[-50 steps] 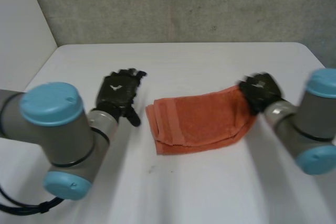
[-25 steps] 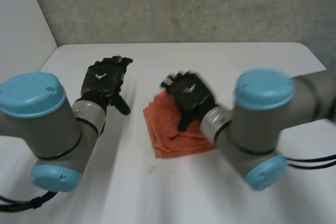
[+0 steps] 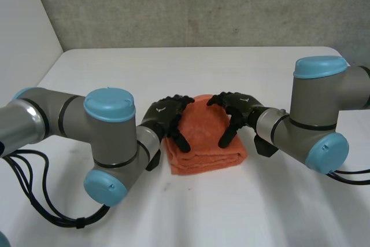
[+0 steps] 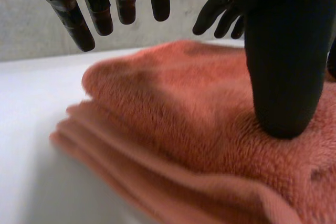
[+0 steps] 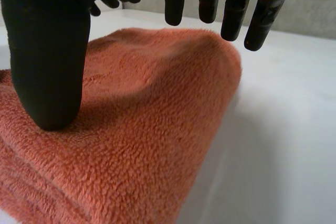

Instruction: Fold the laundry

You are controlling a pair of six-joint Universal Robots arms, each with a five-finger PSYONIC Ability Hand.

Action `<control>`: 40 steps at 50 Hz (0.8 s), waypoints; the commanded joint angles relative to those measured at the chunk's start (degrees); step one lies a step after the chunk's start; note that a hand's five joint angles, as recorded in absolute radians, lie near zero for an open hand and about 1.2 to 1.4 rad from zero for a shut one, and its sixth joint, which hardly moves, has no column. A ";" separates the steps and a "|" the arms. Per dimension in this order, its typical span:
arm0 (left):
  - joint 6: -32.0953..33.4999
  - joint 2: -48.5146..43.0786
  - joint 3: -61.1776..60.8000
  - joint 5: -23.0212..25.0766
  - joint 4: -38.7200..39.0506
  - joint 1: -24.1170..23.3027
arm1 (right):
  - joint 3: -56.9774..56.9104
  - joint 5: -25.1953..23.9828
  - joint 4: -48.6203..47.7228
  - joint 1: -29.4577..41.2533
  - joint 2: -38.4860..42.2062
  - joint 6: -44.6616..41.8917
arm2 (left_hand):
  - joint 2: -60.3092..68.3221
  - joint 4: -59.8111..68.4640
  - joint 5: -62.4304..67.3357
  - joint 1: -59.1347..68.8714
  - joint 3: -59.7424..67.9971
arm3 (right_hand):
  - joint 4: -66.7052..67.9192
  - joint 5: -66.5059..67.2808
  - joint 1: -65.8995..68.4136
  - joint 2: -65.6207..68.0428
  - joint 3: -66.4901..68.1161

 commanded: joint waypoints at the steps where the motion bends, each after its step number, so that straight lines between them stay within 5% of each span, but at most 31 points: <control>1: 0.88 -0.72 -1.05 -3.59 -3.35 0.90 | -4.11 -1.15 2.50 -0.06 4.30 -0.59 | 1.47 1.53 -0.66 1.12 1.48 | -3.39 -3.96 -2.12 -2.79 -2.39; 8: 0.97 -0.02 -1.05 -3.86 -5.20 0.90 | -5.26 -0.89 3.73 0.20 5.27 -3.94 | 0.80 0.86 -1.33 0.44 0.81 | -3.39 -3.96 -2.12 -2.79 -2.39; 16: 0.89 7.98 -1.05 -3.68 -5.20 0.55 | -2.98 -0.71 3.38 0.64 -4.31 -4.11 | 0.29 0.36 -1.84 -0.06 0.30 | -3.39 -3.96 -2.12 -2.79 -2.39; 24: 0.89 20.02 -1.58 -4.21 -5.46 1.43 | 4.92 9.45 -4.42 -0.50 -22.20 0.64 | 0.24 0.31 -1.88 -0.11 0.26 | -3.39 -3.96 -2.12 -2.79 -2.39; 30: 1.06 30.57 -5.44 -5.26 -7.40 7.41 | 11.34 18.52 -9.36 -4.45 -33.03 -2.69 | 0.24 0.31 -1.88 -0.11 0.26 | -3.39 -3.96 -2.12 -2.79 -2.39; 40: 1.15 39.00 -7.91 -5.26 -12.23 12.42 | 16.09 20.11 -9.19 -6.65 -35.51 -10.09 | 0.24 0.31 -1.88 -0.11 0.26 | -3.39 -3.96 -2.12 -2.79 -2.39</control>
